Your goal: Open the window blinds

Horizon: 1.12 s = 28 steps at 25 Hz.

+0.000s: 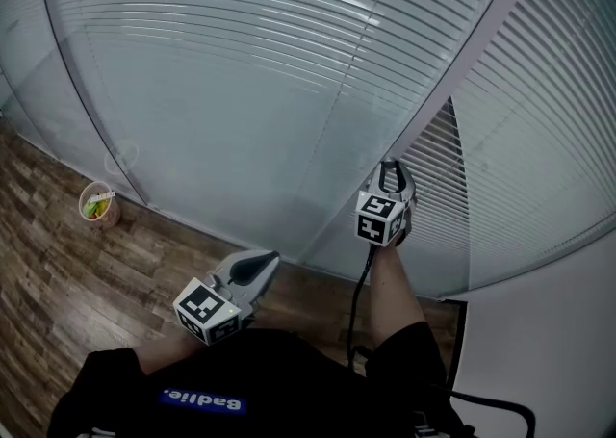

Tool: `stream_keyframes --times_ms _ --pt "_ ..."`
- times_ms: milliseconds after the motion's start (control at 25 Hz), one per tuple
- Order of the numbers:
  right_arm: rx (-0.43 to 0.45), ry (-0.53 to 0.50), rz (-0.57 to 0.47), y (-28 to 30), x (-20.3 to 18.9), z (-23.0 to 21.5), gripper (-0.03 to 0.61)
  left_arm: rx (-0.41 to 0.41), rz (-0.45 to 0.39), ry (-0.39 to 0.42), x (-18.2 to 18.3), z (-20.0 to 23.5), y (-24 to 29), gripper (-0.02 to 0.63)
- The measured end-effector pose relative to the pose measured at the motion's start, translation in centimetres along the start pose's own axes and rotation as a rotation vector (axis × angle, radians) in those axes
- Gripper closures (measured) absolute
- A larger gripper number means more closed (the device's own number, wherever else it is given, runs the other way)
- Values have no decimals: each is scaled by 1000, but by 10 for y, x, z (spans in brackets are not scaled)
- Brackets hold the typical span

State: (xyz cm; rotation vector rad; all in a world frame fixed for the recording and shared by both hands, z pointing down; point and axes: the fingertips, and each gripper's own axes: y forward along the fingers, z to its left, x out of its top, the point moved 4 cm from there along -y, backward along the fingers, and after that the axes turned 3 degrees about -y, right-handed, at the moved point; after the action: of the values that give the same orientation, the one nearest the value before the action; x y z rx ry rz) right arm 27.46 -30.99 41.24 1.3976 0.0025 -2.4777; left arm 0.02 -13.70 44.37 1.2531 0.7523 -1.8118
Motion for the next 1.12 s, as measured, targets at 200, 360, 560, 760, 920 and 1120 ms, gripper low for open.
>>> stream_keyframes --times_ms 200,360,560,760,920,1120 --pt "35 148 -1 1 -5 -3 451 1 -1 -2 1 1 -1 614" --pt "41 232 -25 2 -1 -9 451 5 -1 -10 0 2 -1 614" --pt "71 335 -14 2 1 -15 451 3 -1 -11 4 -1 0 614" --pt "105 444 -9 3 -1 -15 449 2 1 -16 0 -1 -1 614" --pt "108 328 -19 3 -1 -14 443 -1 1 -19 -2 -1 -1 614" --pt "68 11 17 2 7 -6 414 -4 4 -27 -1 -1 1 614"
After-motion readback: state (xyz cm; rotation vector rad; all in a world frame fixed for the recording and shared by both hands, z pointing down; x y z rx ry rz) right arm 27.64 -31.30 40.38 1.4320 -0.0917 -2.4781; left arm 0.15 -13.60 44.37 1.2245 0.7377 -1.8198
